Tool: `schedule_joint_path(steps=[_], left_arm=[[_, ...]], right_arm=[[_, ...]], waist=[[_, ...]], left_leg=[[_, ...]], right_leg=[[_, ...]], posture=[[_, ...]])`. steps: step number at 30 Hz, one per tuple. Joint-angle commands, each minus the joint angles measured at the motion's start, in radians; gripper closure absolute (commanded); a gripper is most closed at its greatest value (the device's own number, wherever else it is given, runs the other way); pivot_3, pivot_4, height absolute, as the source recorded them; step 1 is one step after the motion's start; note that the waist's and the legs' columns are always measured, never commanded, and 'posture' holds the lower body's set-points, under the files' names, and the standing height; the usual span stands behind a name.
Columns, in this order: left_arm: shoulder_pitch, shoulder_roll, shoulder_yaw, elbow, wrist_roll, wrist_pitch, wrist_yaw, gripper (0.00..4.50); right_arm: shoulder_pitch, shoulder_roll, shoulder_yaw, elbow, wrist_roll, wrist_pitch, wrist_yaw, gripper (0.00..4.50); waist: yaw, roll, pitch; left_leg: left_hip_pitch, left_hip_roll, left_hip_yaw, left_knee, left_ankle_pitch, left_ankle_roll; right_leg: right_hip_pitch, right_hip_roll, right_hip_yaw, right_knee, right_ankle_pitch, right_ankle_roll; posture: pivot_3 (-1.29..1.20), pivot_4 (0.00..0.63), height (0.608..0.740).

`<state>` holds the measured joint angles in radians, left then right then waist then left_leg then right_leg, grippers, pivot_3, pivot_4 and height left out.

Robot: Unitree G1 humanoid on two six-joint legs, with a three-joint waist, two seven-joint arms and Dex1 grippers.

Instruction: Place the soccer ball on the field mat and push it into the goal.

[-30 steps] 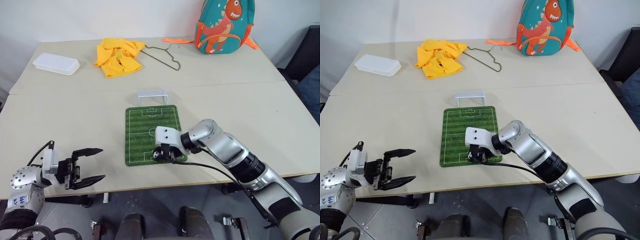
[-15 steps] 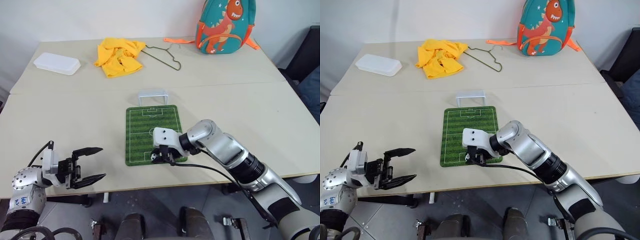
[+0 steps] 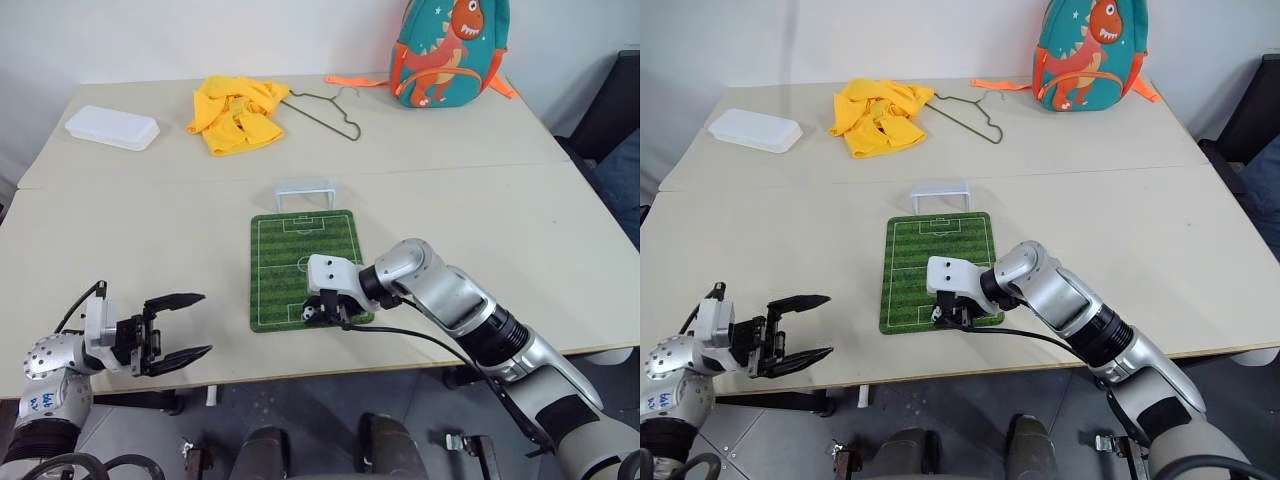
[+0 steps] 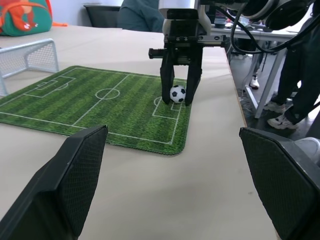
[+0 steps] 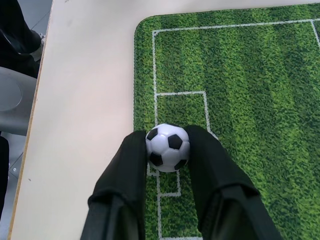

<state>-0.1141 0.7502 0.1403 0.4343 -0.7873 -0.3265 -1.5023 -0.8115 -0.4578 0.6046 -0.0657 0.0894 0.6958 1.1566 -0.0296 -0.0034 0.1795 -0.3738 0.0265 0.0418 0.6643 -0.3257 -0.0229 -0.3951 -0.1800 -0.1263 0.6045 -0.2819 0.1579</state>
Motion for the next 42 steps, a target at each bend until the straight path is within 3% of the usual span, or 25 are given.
schedule_joint_path(steps=[1,7,14,17,22,29,42], left_arm=[[-0.009,-0.004,0.022,-0.018,0.007,0.002,-0.112,0.00],[-0.019,-0.006,0.026,-0.009,0.011,0.004,-0.112,0.00],[-0.029,-0.006,0.025,0.001,0.010,0.007,-0.112,0.00],[-0.034,-0.004,0.020,0.006,0.009,0.009,-0.112,0.00],[-0.040,0.005,0.007,0.010,-0.001,0.010,-0.112,0.00],[-0.042,0.020,-0.006,0.011,-0.013,0.013,-0.112,0.00],[-0.016,0.030,0.006,-0.014,-0.019,0.017,-0.112,0.00]], right_arm=[[-0.004,-0.001,-0.008,-0.017,-0.002,-0.018,0.007,2.00],[-0.006,-0.007,-0.018,-0.029,0.001,-0.013,0.006,0.04],[-0.029,-0.047,-0.185,-0.194,0.165,0.050,0.063,0.04],[0.018,-0.127,-0.216,-0.285,0.222,0.059,0.119,0.59],[0.120,-0.153,-0.237,-0.346,0.255,0.056,0.070,2.28],[0.273,-0.085,-0.198,-0.349,0.250,0.017,-0.027,4.49],[0.130,0.049,-0.142,0.062,0.138,-0.200,-0.014,4.49]], waist=[[0.000,0.000,0.000],[0.000,0.000,0.000],[0.001,0.000,0.000],[0.003,-0.001,0.000],[0.003,-0.001,0.000],[0.001,-0.002,0.000],[0.000,-0.002,0.000]], left_leg=[[0.000,0.000,0.000,0.000,0.000,0.000],[0.000,0.000,0.000,0.000,0.000,0.000],[0.000,0.000,0.000,0.000,0.000,0.000],[0.000,0.000,0.000,0.000,0.000,0.000],[0.000,0.001,0.000,0.000,-0.002,0.000],[0.000,0.001,0.002,0.000,-0.002,0.000],[0.000,0.001,0.002,0.000,-0.003,0.000]], right_leg=[[0.000,0.000,0.000,0.000,0.000,0.000],[0.000,0.000,0.000,0.000,0.000,0.000],[0.000,0.000,0.000,0.000,0.000,0.000],[0.000,0.000,0.000,0.000,0.000,0.000],[0.000,0.000,0.000,-0.002,0.000,0.000],[0.000,0.001,0.000,-0.002,0.000,0.000],[0.000,0.001,0.000,-0.002,0.000,0.000]], posture=[[0.00,0.150,0.740],[0.00,0.150,0.740],[0.00,0.150,0.740],[0.00,0.150,0.740],[0.00,0.150,0.740],[0.00,0.150,0.740],[0.00,0.150,0.740]])
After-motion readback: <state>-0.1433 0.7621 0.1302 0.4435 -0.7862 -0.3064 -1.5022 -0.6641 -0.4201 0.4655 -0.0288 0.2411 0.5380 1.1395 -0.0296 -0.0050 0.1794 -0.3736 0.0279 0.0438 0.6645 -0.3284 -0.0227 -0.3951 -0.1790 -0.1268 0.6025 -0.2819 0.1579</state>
